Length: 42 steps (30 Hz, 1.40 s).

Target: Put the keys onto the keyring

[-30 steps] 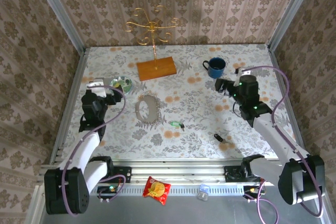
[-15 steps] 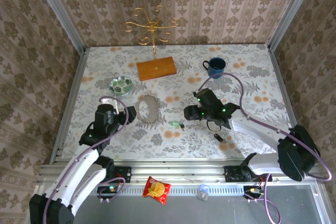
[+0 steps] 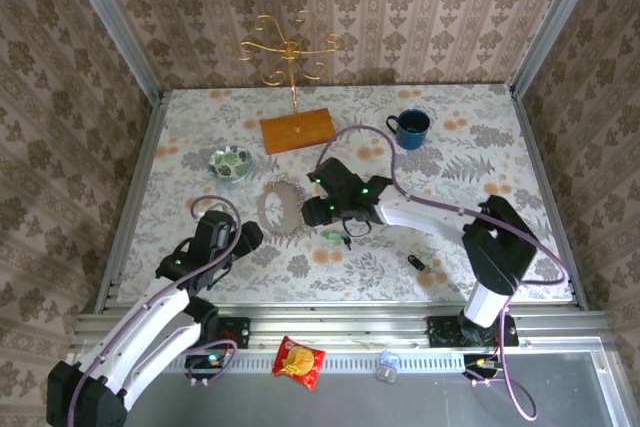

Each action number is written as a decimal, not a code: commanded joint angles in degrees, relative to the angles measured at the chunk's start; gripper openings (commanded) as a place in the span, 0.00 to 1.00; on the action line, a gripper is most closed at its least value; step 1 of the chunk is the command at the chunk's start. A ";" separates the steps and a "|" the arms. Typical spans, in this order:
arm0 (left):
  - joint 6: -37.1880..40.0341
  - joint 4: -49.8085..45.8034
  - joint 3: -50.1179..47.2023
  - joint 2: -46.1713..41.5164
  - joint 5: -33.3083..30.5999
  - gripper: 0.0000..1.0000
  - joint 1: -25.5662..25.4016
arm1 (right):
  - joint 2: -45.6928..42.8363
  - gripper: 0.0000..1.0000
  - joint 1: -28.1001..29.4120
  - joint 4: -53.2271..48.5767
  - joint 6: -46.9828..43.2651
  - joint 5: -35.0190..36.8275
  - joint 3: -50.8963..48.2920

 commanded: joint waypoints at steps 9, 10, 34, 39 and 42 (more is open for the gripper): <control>-6.37 -5.80 -1.76 -5.09 -5.17 0.72 -0.27 | 16.73 0.33 4.31 -14.42 -4.75 -3.29 17.38; -6.47 -6.16 -1.88 -5.53 -5.32 0.72 -0.23 | 18.02 0.31 4.52 -15.15 -5.06 -3.29 18.73; -5.42 -7.71 -2.00 -7.64 -6.50 0.72 -0.27 | 25.42 0.21 4.97 -19.00 -6.22 -4.41 25.82; -5.22 -6.51 -2.31 -7.61 -6.20 0.72 -0.27 | 22.65 0.27 4.88 -19.78 -6.62 -0.32 24.77; -4.66 -6.16 -2.41 -7.68 -5.72 0.72 -0.27 | 19.71 0.35 5.12 -18.38 -6.30 -0.94 23.77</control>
